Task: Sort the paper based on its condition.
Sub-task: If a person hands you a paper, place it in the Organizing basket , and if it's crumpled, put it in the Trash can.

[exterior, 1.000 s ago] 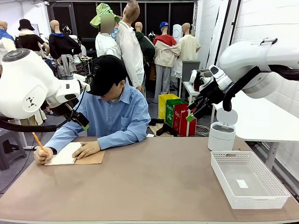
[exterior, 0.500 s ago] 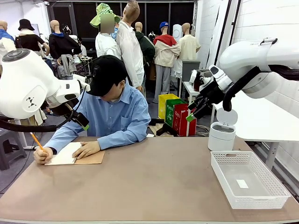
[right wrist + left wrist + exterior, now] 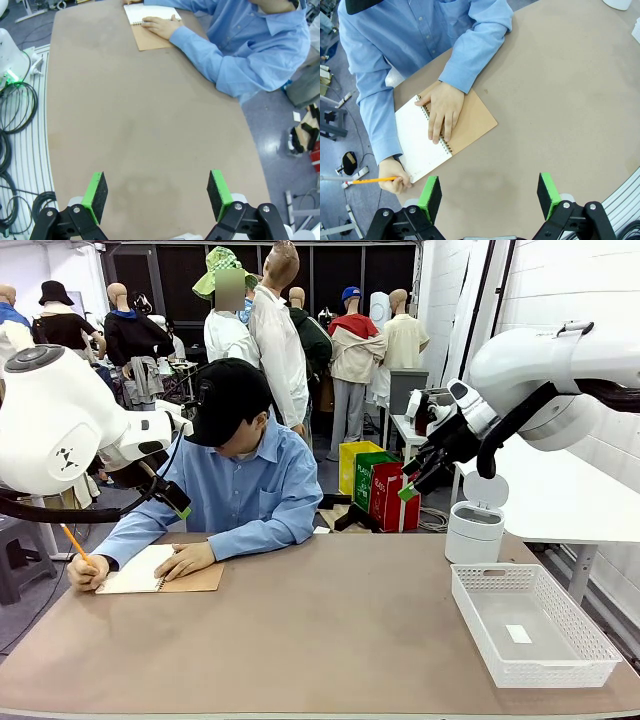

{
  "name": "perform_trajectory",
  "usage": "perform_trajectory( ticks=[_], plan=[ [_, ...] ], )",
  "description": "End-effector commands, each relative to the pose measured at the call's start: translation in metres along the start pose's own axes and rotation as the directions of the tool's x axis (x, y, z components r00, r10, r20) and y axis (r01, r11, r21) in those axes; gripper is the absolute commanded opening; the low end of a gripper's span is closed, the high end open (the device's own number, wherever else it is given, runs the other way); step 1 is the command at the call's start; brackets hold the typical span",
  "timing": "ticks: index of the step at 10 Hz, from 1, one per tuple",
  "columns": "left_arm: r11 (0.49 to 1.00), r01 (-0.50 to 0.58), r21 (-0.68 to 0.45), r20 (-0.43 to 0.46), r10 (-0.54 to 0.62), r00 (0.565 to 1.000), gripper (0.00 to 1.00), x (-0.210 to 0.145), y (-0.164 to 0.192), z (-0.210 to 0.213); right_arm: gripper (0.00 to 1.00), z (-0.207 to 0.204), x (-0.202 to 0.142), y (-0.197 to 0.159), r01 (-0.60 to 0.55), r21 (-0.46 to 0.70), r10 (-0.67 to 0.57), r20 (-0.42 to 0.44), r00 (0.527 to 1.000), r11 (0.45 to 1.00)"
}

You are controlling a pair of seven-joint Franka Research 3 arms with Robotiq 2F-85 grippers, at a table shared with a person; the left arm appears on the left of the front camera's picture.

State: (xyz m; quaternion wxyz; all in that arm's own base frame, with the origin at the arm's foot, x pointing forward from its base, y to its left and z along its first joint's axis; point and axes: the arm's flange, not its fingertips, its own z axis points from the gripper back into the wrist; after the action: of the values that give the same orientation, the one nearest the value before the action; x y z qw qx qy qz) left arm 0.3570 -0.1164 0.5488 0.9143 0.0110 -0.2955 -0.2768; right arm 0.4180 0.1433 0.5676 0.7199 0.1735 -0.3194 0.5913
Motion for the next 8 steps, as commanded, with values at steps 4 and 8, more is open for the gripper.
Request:
perform_trajectory(
  ticks=[4, 8],
  plan=[
    [1.0, -0.002, -0.003, 0.001, 0.002, 1.0, 1.0, 0.0, 0.0005, 0.0003, 1.0, -0.0001, 0.0001, 0.0, 0.007, 0.01, -0.008, 0.014, 1.0, 1.0],
    [1.0, -0.002, -0.003, 0.001, 0.002, 1.0, 1.0, 0.0, 0.0005, 0.0003, 1.0, -0.0001, 0.0001, 0.0, 0.007, 0.01, -0.008, 0.014, 1.0, 1.0]
  ],
)
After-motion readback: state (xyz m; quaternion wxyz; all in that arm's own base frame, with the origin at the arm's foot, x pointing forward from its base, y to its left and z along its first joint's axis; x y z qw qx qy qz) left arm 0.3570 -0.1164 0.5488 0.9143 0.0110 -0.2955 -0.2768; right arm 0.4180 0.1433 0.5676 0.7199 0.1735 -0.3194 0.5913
